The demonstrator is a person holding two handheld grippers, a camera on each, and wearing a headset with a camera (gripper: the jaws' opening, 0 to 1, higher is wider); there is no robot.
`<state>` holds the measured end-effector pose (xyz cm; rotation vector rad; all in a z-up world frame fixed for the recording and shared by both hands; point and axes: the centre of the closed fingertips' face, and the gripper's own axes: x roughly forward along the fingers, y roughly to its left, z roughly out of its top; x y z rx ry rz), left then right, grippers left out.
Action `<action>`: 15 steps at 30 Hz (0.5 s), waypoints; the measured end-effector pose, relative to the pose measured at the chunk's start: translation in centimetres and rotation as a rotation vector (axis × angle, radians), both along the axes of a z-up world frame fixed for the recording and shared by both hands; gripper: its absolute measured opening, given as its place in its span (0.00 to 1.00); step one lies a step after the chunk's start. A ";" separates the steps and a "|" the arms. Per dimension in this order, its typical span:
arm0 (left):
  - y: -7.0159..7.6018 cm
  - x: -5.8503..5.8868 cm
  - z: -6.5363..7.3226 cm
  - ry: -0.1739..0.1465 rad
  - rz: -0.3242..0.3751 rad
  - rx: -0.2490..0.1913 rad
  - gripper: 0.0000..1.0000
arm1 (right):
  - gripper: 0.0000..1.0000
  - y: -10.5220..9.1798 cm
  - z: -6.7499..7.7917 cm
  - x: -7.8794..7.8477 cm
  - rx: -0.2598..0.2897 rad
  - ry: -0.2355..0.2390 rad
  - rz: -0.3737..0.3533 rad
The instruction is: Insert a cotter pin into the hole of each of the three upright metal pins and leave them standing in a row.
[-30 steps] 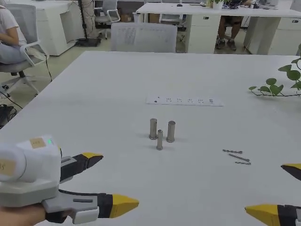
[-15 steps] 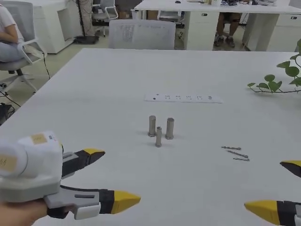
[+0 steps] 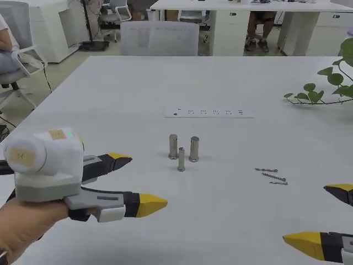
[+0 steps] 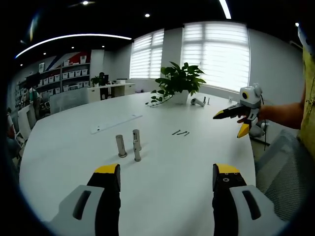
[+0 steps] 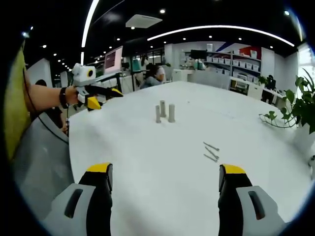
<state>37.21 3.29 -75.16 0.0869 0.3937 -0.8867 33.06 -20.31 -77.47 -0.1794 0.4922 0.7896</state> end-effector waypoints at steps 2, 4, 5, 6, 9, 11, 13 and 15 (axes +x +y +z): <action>-0.3 0.7 0.0 0.001 -0.007 -0.001 0.74 | 0.90 -0.1 0.1 0.0 -0.001 -0.001 -0.003; -0.8 1.5 0.0 -0.004 -0.016 -0.002 0.72 | 0.90 -0.1 0.1 0.1 -0.001 -0.002 -0.005; -1.1 2.1 0.0 -0.007 -0.021 -0.002 0.71 | 0.90 -0.2 0.2 0.1 -0.001 -0.003 -0.006; -1.2 2.5 0.0 -0.008 -0.022 -0.004 0.70 | 0.90 -0.2 0.2 0.1 -0.002 -0.003 -0.007; -1.7 3.9 -0.2 -0.003 -0.032 -0.011 0.66 | 0.90 -0.2 0.2 0.2 -0.005 -0.002 -0.008; -1.9 4.7 -0.5 0.002 -0.034 -0.009 0.66 | 0.90 -0.3 0.2 0.1 -0.004 -0.002 -0.011; -2.0 5.2 -0.8 0.006 -0.037 -0.006 0.64 | 0.90 -0.4 0.2 0.1 -0.006 -0.002 -0.015; -2.2 5.8 -1.2 0.010 -0.046 0.002 0.62 | 0.90 -0.6 0.2 0.2 -0.006 -0.002 -0.021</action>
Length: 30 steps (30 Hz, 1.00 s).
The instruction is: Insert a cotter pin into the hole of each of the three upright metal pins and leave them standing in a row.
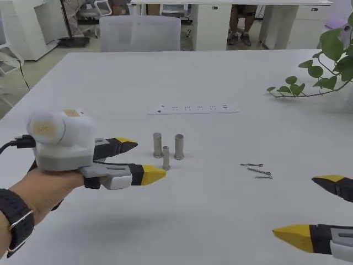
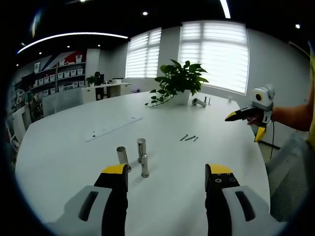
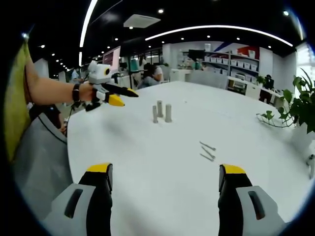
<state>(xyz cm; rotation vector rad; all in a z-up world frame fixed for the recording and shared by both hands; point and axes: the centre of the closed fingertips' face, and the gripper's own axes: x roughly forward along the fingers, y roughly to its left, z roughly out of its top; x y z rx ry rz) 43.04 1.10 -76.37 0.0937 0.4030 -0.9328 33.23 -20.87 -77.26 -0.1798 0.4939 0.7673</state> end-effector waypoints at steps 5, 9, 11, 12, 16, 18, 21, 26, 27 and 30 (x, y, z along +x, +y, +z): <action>-0.3 1.5 -1.0 0.014 -0.011 0.013 0.57 | 0.90 -0.2 -0.3 -0.1 -0.004 0.008 -0.010; -0.7 2.6 -1.7 0.019 -0.020 0.018 0.51 | 0.90 -0.4 -0.5 -0.1 -0.011 0.018 -0.016; -1.1 3.2 -2.2 0.021 -0.029 0.015 0.49 | 0.90 -0.5 -0.6 -0.1 -0.014 0.021 -0.021; -1.2 3.5 -2.4 0.023 -0.032 0.017 0.49 | 0.90 -0.6 -0.6 -0.1 -0.016 0.023 -0.024; -1.7 4.3 -3.3 0.032 -0.051 0.029 0.46 | 0.90 -0.7 -0.8 0.0 -0.024 0.029 -0.031; -2.0 4.7 -3.5 0.031 -0.060 0.031 0.43 | 0.90 -0.8 -1.0 0.1 -0.027 0.032 -0.032; -2.2 5.0 -3.7 0.031 -0.073 0.032 0.39 | 0.90 -0.8 -1.3 0.2 -0.030 0.040 -0.037; -2.5 5.4 -4.2 0.016 -0.097 0.044 0.31 | 0.89 -0.6 -1.6 0.2 -0.028 0.049 -0.040; -2.6 5.5 -4.3 0.006 -0.105 0.048 0.29 | 0.89 -0.6 -1.6 0.2 -0.028 0.050 -0.040; -2.7 5.6 -4.6 -0.009 -0.121 0.059 0.25 | 0.89 -0.6 -1.8 0.1 -0.031 0.056 -0.042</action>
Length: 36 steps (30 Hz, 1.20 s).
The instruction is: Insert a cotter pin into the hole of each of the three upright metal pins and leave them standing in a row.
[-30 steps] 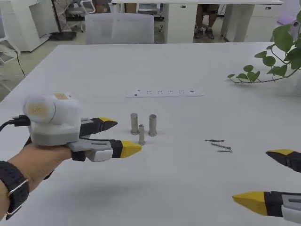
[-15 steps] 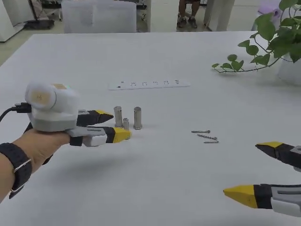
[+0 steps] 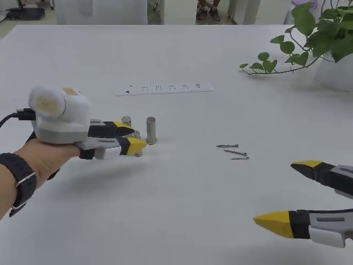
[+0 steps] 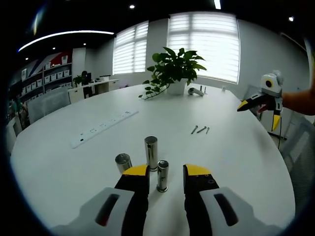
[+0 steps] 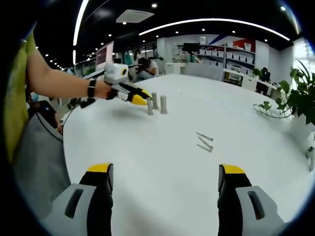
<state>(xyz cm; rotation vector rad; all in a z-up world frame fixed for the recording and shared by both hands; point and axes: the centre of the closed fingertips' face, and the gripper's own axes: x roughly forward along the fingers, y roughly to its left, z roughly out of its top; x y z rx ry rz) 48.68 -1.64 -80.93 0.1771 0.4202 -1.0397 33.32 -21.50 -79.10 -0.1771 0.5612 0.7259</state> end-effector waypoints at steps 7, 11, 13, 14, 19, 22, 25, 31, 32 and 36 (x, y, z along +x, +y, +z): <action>-0.3 0.3 -0.5 -0.015 -0.026 0.013 0.16 | 0.89 -0.2 -0.4 -0.2 -0.006 0.015 -0.008; -0.5 0.5 -0.8 -0.022 -0.036 0.019 0.12 | 0.89 -0.4 -0.5 -0.1 -0.007 0.016 -0.013; -0.4 0.7 -0.8 -0.027 -0.033 0.024 0.10 | 0.89 -0.4 -0.4 0.0 -0.007 0.015 -0.014; -0.4 0.7 -0.8 -0.026 -0.030 0.023 0.09 | 0.88 -0.4 -0.4 0.0 -0.007 0.015 -0.014; -0.4 0.9 -0.8 -0.031 -0.033 0.026 0.08 | 0.88 -0.3 -0.4 0.2 -0.004 0.016 -0.014; -0.4 0.9 -0.8 -0.036 -0.042 0.033 0.07 | 0.88 -0.3 -0.4 0.2 -0.004 0.015 -0.013; -0.5 0.5 -0.7 -0.047 -0.063 0.049 0.07 | 0.88 -0.3 -0.3 0.3 -0.002 0.014 -0.013; -0.6 -0.7 -0.5 -0.030 -0.088 0.058 0.07 | 0.88 0.0 -0.2 0.4 0.004 0.009 -0.006; -0.6 -1.0 -0.2 -0.034 -0.093 0.051 0.07 | 0.88 0.1 -0.2 0.4 0.007 0.007 -0.004; -0.7 -2.2 0.6 -0.035 -0.109 0.043 0.07 | 0.88 0.5 -0.1 0.5 0.013 0.003 0.005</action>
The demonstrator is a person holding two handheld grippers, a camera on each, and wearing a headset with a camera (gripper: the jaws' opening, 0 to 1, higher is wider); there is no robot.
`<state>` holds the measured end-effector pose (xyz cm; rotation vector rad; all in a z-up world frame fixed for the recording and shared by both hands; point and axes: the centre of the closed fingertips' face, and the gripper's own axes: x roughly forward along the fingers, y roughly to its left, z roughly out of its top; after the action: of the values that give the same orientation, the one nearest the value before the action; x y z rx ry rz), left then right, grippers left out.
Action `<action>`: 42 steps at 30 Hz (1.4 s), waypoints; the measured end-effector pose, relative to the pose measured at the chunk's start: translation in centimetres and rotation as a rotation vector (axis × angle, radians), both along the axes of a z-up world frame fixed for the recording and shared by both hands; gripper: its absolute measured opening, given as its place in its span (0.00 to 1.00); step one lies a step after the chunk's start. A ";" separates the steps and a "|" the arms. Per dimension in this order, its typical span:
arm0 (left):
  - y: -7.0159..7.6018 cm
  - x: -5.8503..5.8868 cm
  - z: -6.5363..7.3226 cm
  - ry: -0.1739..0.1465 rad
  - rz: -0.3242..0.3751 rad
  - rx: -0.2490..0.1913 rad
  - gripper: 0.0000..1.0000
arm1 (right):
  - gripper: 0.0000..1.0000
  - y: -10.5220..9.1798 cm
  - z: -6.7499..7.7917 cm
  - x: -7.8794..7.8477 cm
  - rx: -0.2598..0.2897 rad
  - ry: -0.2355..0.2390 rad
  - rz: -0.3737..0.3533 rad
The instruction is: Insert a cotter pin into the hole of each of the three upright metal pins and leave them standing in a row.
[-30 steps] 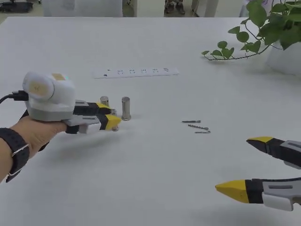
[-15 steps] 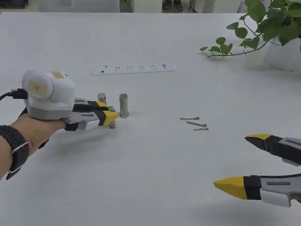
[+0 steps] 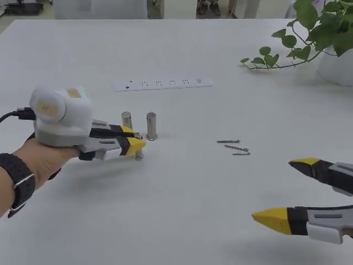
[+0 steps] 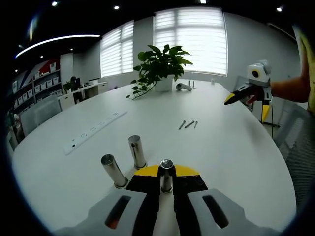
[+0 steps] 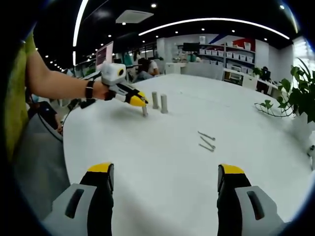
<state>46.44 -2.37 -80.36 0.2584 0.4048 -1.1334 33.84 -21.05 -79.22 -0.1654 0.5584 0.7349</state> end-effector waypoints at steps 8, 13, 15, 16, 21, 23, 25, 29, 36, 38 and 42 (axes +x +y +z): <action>-0.5 -3.5 1.6 -0.014 -0.056 -0.004 0.07 | 0.88 0.8 0.4 0.1 0.010 -0.014 0.023; -0.7 -5.7 1.8 -0.008 -0.089 0.007 0.07 | 0.88 1.1 0.7 0.0 0.016 -0.024 0.037; -0.8 -6.6 1.9 -0.001 -0.092 0.007 0.07 | 0.88 1.2 0.9 0.0 0.018 -0.030 0.041; -0.8 -7.1 1.9 0.003 -0.094 0.005 0.07 | 0.88 1.3 1.0 -0.1 0.020 -0.033 0.044; -1.3 -9.6 1.9 0.019 -0.131 -0.002 0.07 | 0.88 1.6 1.3 -0.3 0.025 -0.045 0.053; -1.5 -10.4 1.8 0.023 -0.144 0.000 0.07 | 0.88 1.6 1.4 -0.4 0.027 -0.049 0.056; -1.6 -11.2 1.6 0.028 -0.160 0.007 0.07 | 0.88 1.7 1.4 -0.6 0.030 -0.049 0.060; -1.9 -12.6 1.2 0.034 -0.204 0.021 0.07 | 0.87 1.9 1.4 -0.9 0.029 -0.053 0.070; -2.2 -13.5 0.4 0.039 -0.228 0.037 0.07 | 0.87 1.7 1.3 -1.2 0.026 -0.049 0.079; -2.1 -13.6 0.1 0.039 -0.226 0.034 0.07 | 0.87 1.7 1.3 -1.2 0.025 -0.050 0.080; -2.0 -13.8 -0.4 0.042 -0.229 0.034 0.07 | 0.87 1.8 1.2 -1.1 0.024 -0.049 0.083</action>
<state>32.63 -4.40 -80.73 0.3172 0.4399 -1.3586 32.78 -19.28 -77.99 -0.1847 0.4979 0.8157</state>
